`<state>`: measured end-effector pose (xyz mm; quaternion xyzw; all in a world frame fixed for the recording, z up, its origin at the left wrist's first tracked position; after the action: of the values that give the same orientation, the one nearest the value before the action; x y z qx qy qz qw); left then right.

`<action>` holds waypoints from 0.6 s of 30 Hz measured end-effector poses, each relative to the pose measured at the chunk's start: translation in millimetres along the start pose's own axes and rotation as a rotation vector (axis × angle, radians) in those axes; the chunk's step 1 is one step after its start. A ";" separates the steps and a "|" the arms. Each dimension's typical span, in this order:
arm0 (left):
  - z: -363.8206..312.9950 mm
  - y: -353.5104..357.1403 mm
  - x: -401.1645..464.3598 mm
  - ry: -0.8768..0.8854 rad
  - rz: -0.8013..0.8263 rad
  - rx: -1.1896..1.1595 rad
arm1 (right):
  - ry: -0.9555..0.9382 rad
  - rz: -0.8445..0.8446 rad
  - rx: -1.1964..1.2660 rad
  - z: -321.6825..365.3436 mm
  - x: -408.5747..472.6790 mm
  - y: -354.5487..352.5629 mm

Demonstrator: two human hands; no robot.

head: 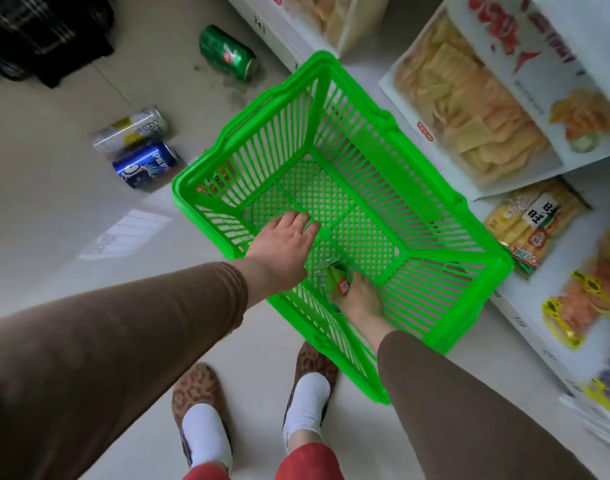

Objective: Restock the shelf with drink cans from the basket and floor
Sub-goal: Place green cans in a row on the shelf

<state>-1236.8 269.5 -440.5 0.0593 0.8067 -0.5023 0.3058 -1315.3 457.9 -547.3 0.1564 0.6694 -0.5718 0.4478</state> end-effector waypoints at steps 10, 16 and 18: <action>3.7 -6.7 7.3 -0.008 0.028 -0.011 | 0.059 -0.049 0.129 3.5 0.0 -3.7; -15.2 -96.0 -55.7 -0.049 -0.028 -0.063 | -0.069 -0.242 0.174 37.4 -103.0 -133.0; -26.5 -144.9 -85.1 -0.039 -0.073 -0.079 | -0.129 -0.307 0.178 53.3 -150.8 -188.5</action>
<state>-1238.0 239.1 -273.1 0.0079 0.8213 -0.4821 0.3050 -1345.9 399.3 -309.1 0.0542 0.6020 -0.6993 0.3817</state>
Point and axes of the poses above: each hand's wrist, its own x-axis towards the middle knuckle, its own y-axis out of the palm, z = x × y, the point moved 3 cm from there along x, towards the middle knuckle, and after that the axes turned 8 degrees about -x, right-handed, at the moved point
